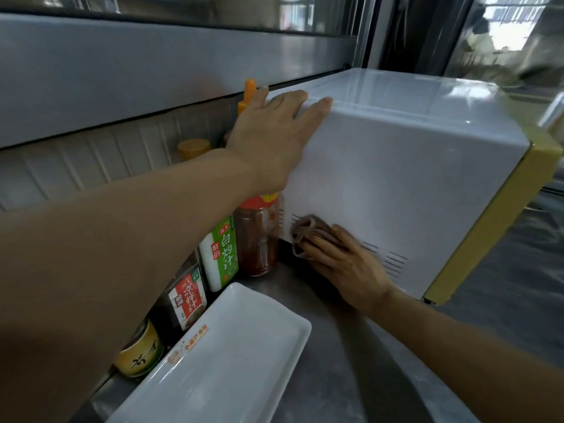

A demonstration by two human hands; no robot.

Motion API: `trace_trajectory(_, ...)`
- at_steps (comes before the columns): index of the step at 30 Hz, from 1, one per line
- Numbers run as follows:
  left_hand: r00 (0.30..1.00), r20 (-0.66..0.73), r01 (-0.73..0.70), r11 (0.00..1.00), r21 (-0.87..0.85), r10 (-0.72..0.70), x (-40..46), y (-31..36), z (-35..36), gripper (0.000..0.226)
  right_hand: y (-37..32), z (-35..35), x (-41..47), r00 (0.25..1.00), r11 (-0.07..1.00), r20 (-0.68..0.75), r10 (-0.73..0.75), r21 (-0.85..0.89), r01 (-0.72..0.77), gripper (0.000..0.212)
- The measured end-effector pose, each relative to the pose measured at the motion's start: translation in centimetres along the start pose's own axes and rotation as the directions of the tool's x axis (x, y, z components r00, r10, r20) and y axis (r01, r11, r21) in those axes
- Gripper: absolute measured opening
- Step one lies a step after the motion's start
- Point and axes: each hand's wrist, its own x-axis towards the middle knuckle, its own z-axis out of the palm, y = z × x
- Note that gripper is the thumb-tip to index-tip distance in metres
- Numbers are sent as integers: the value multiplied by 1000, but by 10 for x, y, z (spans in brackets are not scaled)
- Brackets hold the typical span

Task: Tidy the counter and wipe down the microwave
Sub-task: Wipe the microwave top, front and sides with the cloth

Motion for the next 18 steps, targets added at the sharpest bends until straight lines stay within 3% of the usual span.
trace_trajectory(4,999,-7,35,999,-23,-35,-2,7,-4,102,17,23,-77,998,994,-53,15,-106,-21,78)
trace_trajectory(8,994,16,110,992,-69,-109,0,20,-9,98,32,29,-128,994,1000,-111,17,9,-16,95)
trace_trajectory(13,996,-65,51,995,-89,-57,0,47,-5,99,24,22,-110,997,1000,-69,-14,2,14,78)
trace_trajectory(18,994,-75,72,990,-125,-82,0,47,-2,101,3,8,-20,999,999,-39,-7,33,8,56)
